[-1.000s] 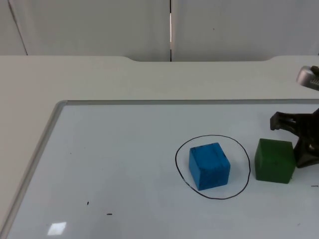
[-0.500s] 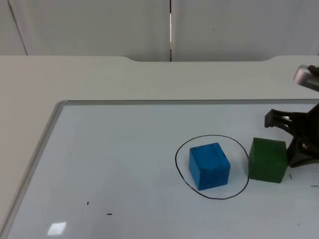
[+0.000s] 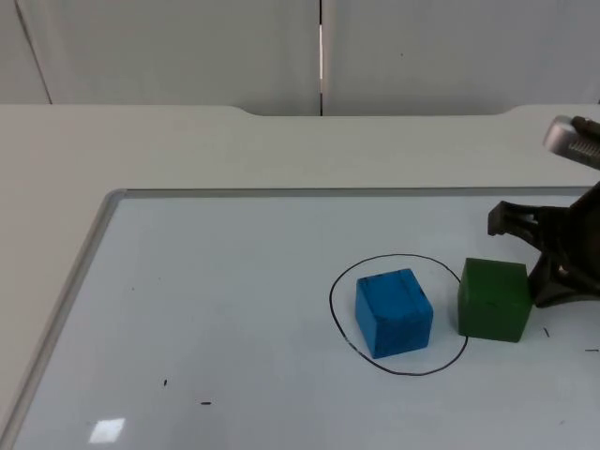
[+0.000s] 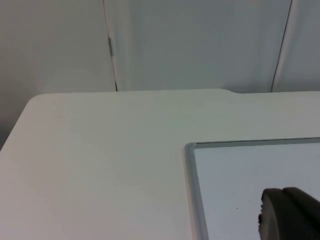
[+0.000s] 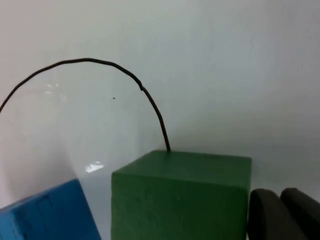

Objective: Push the two cubes into the marked area.

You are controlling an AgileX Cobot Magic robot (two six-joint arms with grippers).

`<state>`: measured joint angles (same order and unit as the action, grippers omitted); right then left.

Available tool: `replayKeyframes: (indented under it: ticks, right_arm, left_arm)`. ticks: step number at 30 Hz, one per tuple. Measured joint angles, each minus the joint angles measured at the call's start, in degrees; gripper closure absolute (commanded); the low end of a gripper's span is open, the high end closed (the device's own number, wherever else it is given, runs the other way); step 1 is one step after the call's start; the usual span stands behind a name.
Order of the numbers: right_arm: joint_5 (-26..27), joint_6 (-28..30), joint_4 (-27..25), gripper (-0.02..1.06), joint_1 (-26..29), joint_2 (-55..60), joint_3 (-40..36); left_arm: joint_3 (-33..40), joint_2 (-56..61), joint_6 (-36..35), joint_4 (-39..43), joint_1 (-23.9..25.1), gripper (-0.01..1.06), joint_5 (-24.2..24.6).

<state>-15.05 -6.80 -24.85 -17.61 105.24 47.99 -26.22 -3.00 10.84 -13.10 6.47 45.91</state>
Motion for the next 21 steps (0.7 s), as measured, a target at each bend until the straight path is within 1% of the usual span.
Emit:
replayKeyframes:
  ticks: [9, 18, 21]
  right_arm:
    - [0.25, 0.00, -2.45, 0.99, 0.00, 0.00, 0.00]
    - [2.03, -0.09, -5.03, 0.99, 0.00, 0.00, 0.00]
    - [2.26, -0.11, -5.14, 0.99, 0.00, 0.00, 0.00]
  left_arm:
    - [0.00, 0.00, 0.00, 0.00, 0.00, 1.05, 0.00]
    - [0.00, 0.00, 0.00, 0.00, 0.00, 1.05, 0.00]
    - [0.00, 0.00, 0.00, 0.00, 0.00, 1.05, 0.00]
